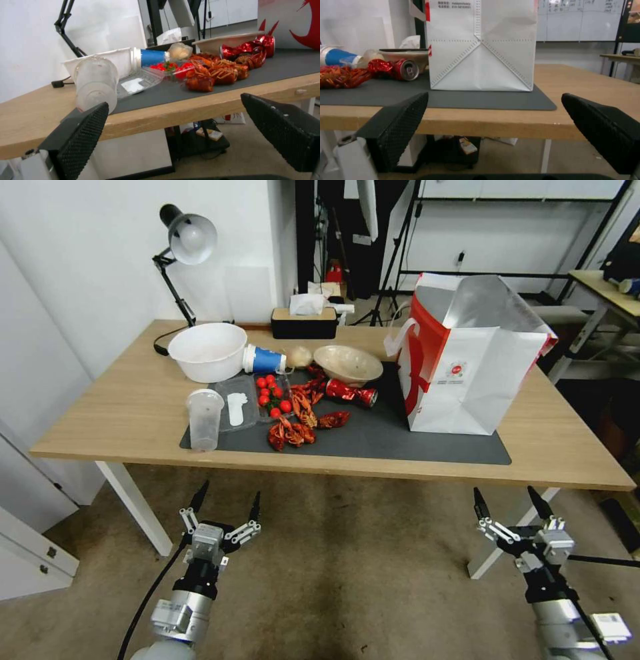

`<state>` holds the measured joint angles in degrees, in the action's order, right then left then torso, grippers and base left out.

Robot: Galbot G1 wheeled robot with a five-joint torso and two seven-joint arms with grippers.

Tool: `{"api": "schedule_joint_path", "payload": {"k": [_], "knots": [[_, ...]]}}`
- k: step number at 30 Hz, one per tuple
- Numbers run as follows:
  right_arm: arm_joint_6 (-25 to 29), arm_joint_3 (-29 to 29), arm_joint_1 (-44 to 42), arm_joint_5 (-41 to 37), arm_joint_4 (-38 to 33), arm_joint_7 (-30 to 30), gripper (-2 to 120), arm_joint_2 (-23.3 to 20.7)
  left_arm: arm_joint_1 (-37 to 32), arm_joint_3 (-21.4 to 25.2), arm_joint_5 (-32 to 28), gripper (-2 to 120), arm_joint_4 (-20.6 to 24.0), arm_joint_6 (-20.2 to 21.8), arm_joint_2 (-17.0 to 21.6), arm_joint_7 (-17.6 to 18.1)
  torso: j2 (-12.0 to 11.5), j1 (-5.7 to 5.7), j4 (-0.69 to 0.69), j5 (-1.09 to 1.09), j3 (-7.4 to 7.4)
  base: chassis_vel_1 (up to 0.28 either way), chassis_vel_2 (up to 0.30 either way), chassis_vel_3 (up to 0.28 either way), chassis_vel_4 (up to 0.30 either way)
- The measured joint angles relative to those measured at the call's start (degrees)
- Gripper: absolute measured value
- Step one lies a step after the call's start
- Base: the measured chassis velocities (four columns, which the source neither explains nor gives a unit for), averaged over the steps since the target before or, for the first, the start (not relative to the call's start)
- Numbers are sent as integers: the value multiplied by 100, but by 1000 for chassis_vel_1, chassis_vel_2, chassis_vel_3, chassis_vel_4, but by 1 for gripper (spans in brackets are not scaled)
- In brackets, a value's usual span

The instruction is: Pick up the food delivery bag from the floor and place it on the table.

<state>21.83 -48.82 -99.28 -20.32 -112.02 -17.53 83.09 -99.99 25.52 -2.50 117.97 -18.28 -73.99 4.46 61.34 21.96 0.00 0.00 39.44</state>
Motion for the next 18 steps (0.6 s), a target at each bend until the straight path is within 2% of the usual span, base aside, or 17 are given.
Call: {"api": "schedule_joint_path", "payload": {"k": [18], "knots": [[62,0,2,6,72,-46,100,10,10,14,45,99,-31,-16,-8,-1,0,0,0,1,0,0,0,0,0]]}}
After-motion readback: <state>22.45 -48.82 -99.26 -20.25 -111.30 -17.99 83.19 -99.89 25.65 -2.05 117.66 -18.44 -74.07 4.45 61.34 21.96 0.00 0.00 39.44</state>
